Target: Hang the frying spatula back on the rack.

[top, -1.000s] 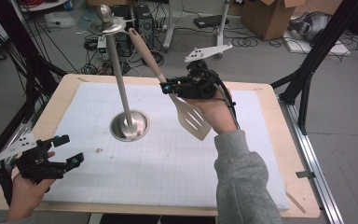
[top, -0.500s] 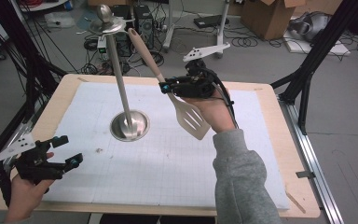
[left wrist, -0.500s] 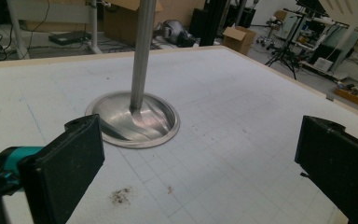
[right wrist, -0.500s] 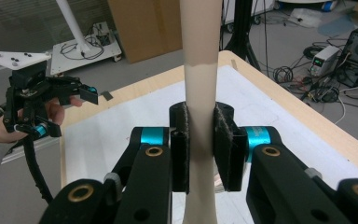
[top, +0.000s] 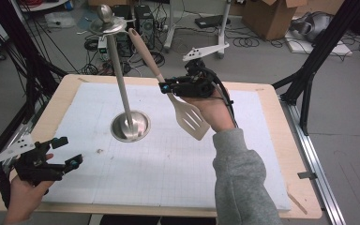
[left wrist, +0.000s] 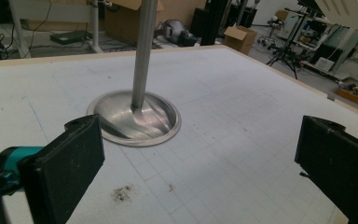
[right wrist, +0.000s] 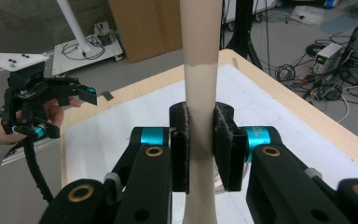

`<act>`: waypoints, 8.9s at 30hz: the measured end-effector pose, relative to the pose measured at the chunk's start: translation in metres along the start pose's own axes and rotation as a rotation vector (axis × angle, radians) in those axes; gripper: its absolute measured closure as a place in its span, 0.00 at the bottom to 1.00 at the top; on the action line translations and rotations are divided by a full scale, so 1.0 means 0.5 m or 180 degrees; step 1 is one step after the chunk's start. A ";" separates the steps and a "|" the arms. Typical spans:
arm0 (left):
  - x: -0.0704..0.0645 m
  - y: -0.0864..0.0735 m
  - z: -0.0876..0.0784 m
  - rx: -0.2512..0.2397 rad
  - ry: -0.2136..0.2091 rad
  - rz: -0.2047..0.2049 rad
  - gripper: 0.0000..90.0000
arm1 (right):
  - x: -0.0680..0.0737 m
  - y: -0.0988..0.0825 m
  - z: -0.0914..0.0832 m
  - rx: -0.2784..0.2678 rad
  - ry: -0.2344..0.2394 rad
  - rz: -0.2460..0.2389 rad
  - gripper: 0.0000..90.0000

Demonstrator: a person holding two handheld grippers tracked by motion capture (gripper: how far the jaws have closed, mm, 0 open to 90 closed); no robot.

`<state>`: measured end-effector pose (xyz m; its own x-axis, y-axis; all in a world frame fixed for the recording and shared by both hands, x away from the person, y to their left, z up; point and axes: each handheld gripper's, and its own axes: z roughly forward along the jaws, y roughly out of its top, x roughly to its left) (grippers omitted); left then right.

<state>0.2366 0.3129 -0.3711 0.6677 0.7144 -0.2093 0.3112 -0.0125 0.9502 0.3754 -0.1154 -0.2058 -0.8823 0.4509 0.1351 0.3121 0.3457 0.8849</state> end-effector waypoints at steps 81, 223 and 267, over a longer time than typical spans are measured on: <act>0.002 -0.016 -0.034 0.0004 0.0137 -0.0052 0.02 | -0.007 0.000 0.113 0.0152 0.0116 -0.0003 0.87; -0.010 0.057 0.018 -0.0317 -0.0186 0.0075 0.02 | 0.024 -0.324 -0.169 -0.0763 -0.0681 -0.0073 0.15; -0.012 0.057 0.032 -0.0267 -0.0211 0.0102 0.02 | 0.017 -0.477 -0.315 -0.1043 -0.1199 0.0274 0.13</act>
<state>0.2524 0.2973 -0.3466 0.7206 0.6666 -0.1908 0.2333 0.0260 0.9720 0.2378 -0.3236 -0.3457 -0.6510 0.7528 0.0968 0.1978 0.0451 0.9792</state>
